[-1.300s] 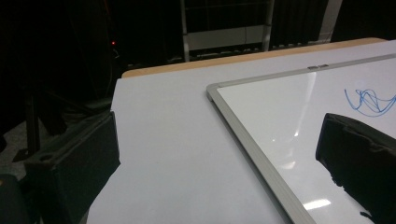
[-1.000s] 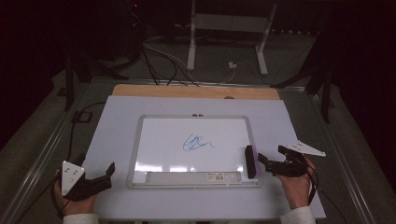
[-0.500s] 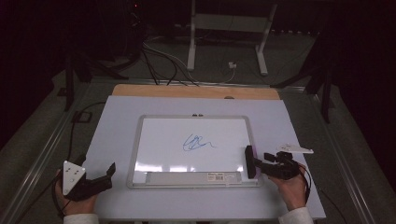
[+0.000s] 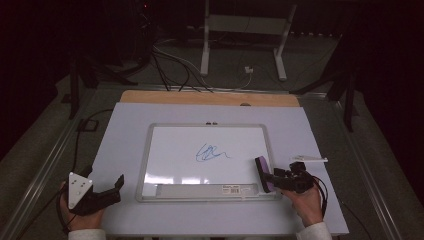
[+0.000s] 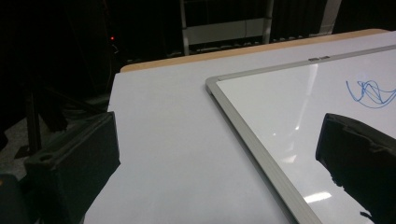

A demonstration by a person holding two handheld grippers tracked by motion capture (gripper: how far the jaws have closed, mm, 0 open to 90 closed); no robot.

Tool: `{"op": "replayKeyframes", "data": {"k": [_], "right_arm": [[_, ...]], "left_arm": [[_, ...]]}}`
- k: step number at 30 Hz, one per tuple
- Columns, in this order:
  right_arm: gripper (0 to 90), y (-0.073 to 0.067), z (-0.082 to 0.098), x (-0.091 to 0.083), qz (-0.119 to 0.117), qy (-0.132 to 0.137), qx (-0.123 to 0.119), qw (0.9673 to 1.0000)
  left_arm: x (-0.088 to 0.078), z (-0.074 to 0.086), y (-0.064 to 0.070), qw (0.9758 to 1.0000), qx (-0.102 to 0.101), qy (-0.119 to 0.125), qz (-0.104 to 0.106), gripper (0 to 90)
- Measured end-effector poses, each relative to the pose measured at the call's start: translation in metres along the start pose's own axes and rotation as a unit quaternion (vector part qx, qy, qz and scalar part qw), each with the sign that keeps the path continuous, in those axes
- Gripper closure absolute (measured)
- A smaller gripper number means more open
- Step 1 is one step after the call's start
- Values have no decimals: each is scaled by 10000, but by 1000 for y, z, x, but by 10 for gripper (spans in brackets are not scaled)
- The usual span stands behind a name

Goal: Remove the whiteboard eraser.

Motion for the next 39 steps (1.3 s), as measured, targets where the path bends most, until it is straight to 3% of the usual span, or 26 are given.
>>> {"op": "replayKeyframes", "data": {"k": [6, 9, 16, 39], "right_arm": [[332, -2, 3, 8, -136, -161, 181, 9996], [329, -3, 4, 9, -141, -206, 141, 9996], [402, -5, 9, 14, -99, -407, 2, 9991], [410, -13, -5, 1, 27, -9, -243, 9997]], "left_arm": [[0, 1, -1, 10000, 0, -14, -12, 5], [0, 1, -1, 10000, 8, -23, -24, 5], [0, 0, 0, 10000, 26, -21, -35, 5], [0, 0, 0, 10000, 28, -20, -43, 5]]}}
Point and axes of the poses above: each handheld gripper's, and its own axes: x roughly forward along the jaws, z roughly out of its underside, y roughly to its right, the point moved 10 cm from there along x, roughly forward along the jaws, and after that the axes turned 6 degrees about -y, right-handed, at the moved point
